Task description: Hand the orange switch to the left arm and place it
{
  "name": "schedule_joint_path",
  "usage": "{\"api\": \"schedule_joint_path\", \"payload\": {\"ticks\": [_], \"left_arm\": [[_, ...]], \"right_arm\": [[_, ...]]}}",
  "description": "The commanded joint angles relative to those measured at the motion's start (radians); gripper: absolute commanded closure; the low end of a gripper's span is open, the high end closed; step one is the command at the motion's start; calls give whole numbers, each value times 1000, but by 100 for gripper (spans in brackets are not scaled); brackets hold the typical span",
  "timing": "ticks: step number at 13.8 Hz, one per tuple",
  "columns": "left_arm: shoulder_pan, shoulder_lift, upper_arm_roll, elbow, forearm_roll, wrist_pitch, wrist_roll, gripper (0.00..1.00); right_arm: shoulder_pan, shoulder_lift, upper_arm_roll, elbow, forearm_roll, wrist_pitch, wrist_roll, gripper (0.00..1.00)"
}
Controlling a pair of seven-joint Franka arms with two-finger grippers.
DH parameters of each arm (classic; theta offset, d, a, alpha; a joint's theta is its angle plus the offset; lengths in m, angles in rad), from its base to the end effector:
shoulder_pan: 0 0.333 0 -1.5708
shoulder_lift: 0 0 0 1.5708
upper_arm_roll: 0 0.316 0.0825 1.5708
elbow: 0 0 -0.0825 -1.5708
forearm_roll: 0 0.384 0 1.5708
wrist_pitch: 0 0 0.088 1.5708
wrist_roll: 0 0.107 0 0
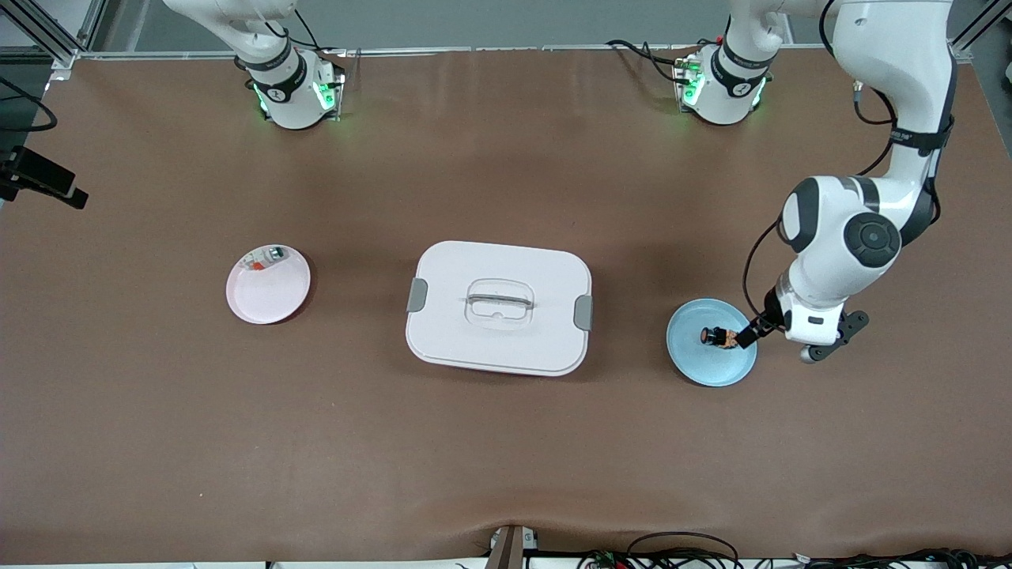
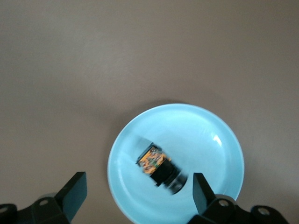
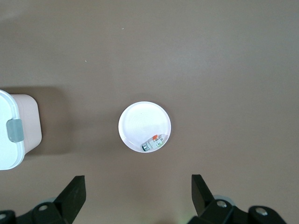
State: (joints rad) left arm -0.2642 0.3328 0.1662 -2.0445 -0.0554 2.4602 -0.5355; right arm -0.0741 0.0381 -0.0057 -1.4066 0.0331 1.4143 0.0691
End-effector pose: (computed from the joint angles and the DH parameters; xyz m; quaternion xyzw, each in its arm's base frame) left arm 0.6001 -0.0619 0.2879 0.9718 0.2315 0.0446 0.0057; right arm 0.5483 -0.0398 0.6662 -0.9972 0.0720 0.0151 0.0164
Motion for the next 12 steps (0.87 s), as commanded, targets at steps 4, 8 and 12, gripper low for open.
{"api": "schedule_joint_path", "payload": {"ticks": [4,8,12], "left_arm": [[29,-98,3,-59,9,-4,429,0],[63,-173,-4,-68,12,-7,453,0],[65,-227,-5,-34,19,-113,450,0]], "right_arm": [[-13,-15,16,-11,16,-5,5,0],[-13,-21,20,-20,16,-6,5,0],[-10,-23,23,-20,16,-14,5,0]]}}
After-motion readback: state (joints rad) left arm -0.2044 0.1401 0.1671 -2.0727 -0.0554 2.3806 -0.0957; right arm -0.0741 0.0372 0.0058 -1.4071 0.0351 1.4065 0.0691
